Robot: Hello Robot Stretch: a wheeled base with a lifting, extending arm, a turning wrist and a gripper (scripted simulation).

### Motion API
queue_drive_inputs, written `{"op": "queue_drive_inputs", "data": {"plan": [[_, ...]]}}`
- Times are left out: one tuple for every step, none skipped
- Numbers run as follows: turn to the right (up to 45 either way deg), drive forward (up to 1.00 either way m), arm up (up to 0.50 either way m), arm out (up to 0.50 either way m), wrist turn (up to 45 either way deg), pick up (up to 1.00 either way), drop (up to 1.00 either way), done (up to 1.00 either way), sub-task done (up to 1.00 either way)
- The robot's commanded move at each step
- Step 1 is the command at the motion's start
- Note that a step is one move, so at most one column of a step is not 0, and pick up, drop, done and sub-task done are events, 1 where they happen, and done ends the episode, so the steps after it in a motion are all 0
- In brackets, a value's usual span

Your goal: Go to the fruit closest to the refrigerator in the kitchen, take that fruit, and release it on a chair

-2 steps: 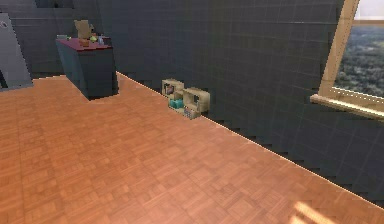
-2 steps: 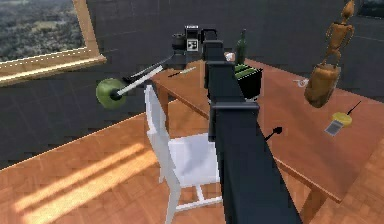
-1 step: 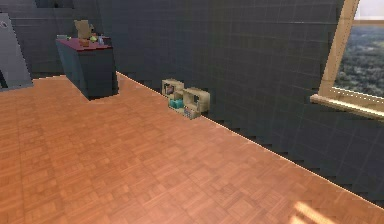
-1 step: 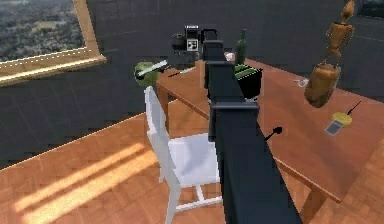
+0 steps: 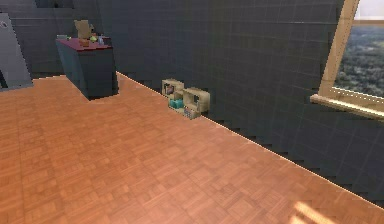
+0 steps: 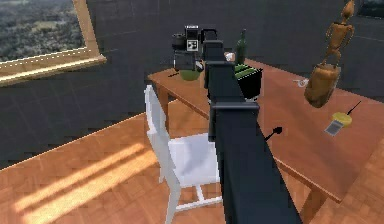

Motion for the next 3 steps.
{"op": "queue_drive_inputs", "data": {"plan": [[0.0,0.0,0.0,0.0,33.0,0.0,0.0,0.0,0.0],[0.0,0.0,-0.32,0.0,0.0,0.0,0.0,0.0,0.0],[0.0,0.0,-0.32,0.0,0.0,0.0,0.0,0.0,0.0]]}}
